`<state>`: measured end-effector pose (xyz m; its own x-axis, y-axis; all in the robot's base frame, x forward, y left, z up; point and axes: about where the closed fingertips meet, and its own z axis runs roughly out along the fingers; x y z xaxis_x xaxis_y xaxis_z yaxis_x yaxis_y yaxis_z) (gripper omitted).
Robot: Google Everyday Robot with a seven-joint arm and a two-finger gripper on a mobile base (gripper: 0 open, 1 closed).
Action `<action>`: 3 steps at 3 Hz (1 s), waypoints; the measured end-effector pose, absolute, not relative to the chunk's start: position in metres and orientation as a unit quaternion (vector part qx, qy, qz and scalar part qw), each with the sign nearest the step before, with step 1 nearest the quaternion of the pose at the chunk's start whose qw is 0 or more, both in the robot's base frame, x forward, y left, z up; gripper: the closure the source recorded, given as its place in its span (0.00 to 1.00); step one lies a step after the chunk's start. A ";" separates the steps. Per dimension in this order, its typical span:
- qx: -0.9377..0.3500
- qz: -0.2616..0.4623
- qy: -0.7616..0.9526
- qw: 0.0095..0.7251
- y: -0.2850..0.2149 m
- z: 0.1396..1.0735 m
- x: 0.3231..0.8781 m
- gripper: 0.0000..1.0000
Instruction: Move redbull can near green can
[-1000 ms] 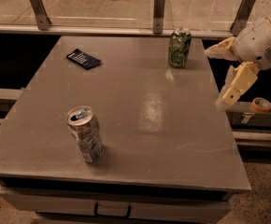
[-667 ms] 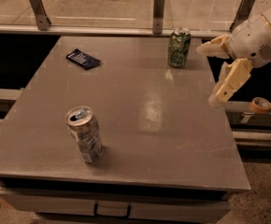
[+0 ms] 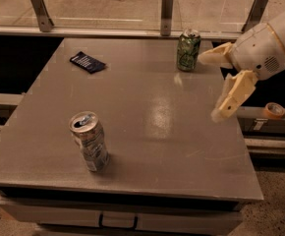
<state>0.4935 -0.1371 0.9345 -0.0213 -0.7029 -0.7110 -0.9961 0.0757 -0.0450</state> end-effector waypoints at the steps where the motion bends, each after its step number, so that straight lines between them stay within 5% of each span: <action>1: -0.642 0.287 0.635 0.319 -0.090 0.925 0.468 0.00; 3: -0.642 0.372 0.572 0.349 0.007 0.899 0.431 0.00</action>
Offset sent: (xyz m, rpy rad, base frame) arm -0.0568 0.1391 -0.0383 0.2946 0.0029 0.1807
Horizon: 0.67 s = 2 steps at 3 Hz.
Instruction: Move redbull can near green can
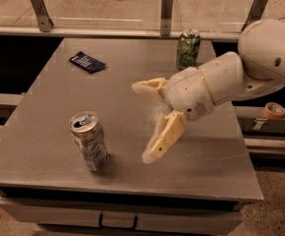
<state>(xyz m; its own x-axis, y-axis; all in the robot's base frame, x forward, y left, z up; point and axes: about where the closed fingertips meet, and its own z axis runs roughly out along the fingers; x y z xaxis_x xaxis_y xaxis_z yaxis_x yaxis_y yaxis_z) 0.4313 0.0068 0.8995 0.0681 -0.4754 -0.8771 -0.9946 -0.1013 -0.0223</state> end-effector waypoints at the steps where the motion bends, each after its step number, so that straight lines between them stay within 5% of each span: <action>1: -0.633 0.405 0.561 0.346 0.034 0.886 0.409 0.00; 2: -0.623 0.433 0.551 0.347 0.057 0.875 0.395 0.00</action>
Offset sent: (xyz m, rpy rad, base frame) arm -0.0496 0.0749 -0.0389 0.1595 0.1233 0.0655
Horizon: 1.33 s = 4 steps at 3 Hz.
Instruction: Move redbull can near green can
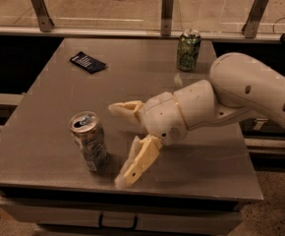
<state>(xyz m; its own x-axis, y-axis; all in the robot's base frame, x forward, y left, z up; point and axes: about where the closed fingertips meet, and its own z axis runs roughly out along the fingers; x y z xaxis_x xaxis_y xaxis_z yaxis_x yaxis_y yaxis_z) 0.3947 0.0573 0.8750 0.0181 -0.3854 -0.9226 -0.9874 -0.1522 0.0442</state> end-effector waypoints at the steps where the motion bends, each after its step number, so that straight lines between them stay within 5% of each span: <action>1: -0.612 0.460 0.539 0.352 0.081 0.870 0.385 0.17; 3: -0.592 0.483 0.535 0.361 0.098 0.871 0.387 0.64; 4: -0.571 0.451 0.561 0.394 0.057 0.890 0.413 0.88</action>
Offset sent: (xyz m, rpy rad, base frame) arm -0.0187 0.0655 -0.0107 0.1440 0.0993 0.0563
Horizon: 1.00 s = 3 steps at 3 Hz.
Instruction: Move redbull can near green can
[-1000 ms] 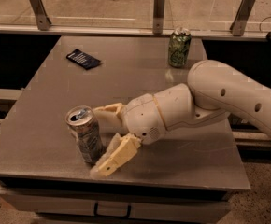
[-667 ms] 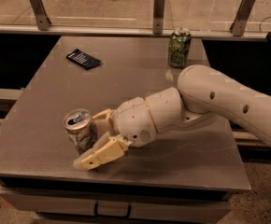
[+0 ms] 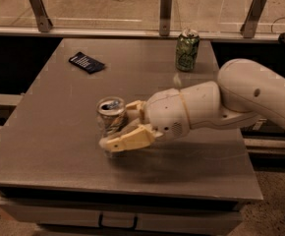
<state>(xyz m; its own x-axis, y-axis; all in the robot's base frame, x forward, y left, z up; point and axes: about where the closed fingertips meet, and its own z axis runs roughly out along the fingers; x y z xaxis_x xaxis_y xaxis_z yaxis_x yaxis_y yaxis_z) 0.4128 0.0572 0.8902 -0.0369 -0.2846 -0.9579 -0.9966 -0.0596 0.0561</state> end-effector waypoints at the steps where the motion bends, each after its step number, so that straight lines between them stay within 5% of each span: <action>1: -0.548 0.392 0.585 0.452 -0.011 0.932 0.451 1.00; 3: -0.560 0.388 0.580 0.446 -0.004 0.937 0.450 1.00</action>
Offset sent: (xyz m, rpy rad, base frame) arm 0.0301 -0.0582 0.0292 -0.0068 -0.0655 -0.1282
